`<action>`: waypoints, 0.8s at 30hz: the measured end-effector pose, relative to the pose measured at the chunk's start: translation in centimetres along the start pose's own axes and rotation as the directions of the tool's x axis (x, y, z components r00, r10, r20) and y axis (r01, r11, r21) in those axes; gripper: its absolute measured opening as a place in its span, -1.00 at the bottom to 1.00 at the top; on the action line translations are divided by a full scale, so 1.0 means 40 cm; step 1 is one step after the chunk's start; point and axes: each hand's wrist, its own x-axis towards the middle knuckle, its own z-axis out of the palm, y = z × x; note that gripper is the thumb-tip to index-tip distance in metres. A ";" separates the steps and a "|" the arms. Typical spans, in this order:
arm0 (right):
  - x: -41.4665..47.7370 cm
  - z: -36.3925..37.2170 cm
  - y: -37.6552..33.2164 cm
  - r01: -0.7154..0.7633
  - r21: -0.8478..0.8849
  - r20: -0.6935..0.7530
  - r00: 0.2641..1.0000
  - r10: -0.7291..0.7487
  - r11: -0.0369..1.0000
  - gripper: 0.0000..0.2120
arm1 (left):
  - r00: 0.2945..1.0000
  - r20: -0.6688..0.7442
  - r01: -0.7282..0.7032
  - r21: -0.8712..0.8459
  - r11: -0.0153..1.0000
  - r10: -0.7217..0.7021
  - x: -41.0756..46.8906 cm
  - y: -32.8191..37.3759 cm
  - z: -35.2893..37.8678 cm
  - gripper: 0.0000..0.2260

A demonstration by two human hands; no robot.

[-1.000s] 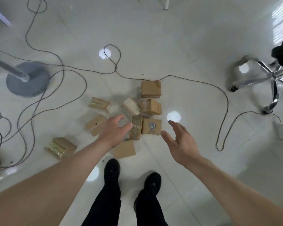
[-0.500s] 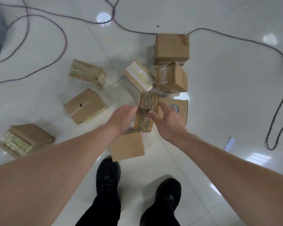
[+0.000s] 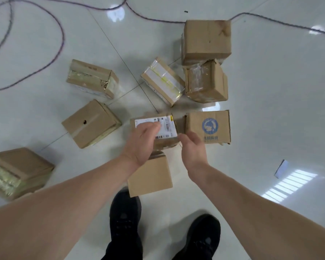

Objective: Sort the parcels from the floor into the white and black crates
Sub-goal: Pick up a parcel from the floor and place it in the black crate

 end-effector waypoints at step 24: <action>-0.237 -0.118 -0.117 0.035 0.176 0.052 0.998 -0.045 0.984 -0.49 | 0.972 -0.102 0.179 -0.254 0.950 -0.210 -0.174 0.177 -0.108 -0.54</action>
